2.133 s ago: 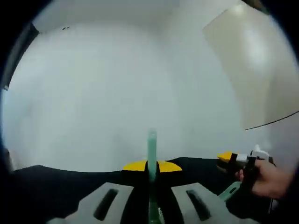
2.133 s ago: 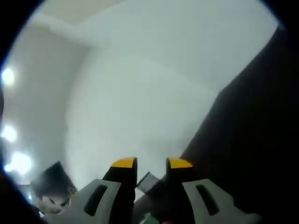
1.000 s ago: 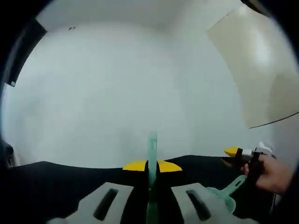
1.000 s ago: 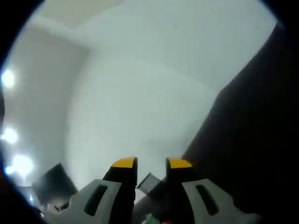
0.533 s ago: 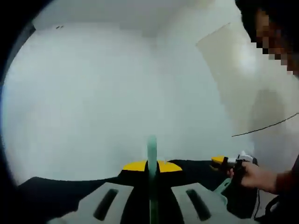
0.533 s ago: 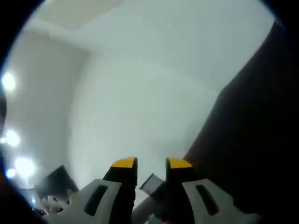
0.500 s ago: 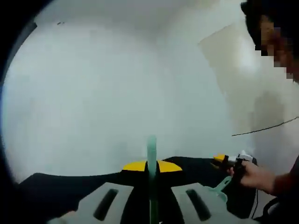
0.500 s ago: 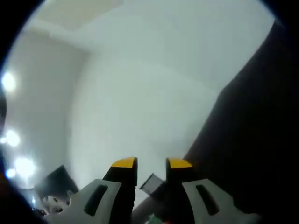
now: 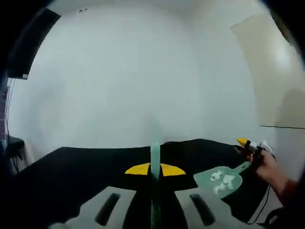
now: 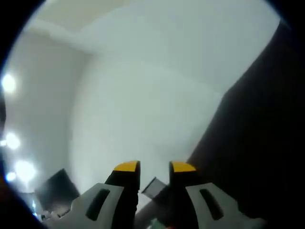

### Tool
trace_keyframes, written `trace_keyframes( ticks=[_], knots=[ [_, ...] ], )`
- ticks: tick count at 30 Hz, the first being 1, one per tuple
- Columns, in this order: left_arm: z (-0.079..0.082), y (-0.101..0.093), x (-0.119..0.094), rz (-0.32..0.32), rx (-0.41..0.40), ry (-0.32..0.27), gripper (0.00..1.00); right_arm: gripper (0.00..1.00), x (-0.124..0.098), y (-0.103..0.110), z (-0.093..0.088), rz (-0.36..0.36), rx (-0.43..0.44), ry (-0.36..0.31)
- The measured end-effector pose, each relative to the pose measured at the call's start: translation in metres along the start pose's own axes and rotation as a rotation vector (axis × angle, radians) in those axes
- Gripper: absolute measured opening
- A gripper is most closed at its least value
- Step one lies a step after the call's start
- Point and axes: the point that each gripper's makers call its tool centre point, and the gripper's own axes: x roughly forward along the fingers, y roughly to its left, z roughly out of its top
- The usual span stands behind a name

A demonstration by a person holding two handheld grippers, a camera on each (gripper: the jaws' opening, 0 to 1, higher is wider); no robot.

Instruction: Pick up the broom and sweep the trash on the tabletop into the dustpan.

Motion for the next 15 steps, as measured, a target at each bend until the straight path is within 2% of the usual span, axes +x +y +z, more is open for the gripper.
trace_keyframes(
  ticks=[3,5,7,10,11,12,14,15],
  knots=[
    [0.0,0.008,-0.005,0.011,0.031,0.047,0.04,0.26,0.0,0.0,0.0,0.001,0.0,-0.002],
    [-0.002,0.005,-0.006,-0.039,0.001,0.077,0.04,0.26,0.0,0.001,0.0,0.003,0.0,-0.005],
    [-0.004,0.009,-0.006,-0.053,-0.011,0.086,0.05,0.26,0.0,0.001,0.0,0.004,0.002,-0.008],
    [-0.023,0.016,-0.002,-0.054,0.037,0.174,0.1,0.26,0.0,0.002,0.0,0.005,0.004,-0.008],
    [-0.025,0.015,0.001,-0.059,0.03,0.168,0.13,0.26,0.0,0.001,0.0,0.005,0.003,-0.007],
    [-0.026,0.01,0.003,-0.09,0.014,0.156,0.13,0.26,0.0,0.001,0.0,0.004,0.002,-0.005],
    [-0.027,0.005,0.008,-0.125,-0.065,0.125,0.08,0.26,0.001,0.001,-0.001,0.003,0.001,-0.002],
    [-0.027,0.003,0.009,-0.148,-0.075,0.122,0.06,0.26,0.001,0.001,-0.001,0.003,0.001,-0.002]
  ],
)
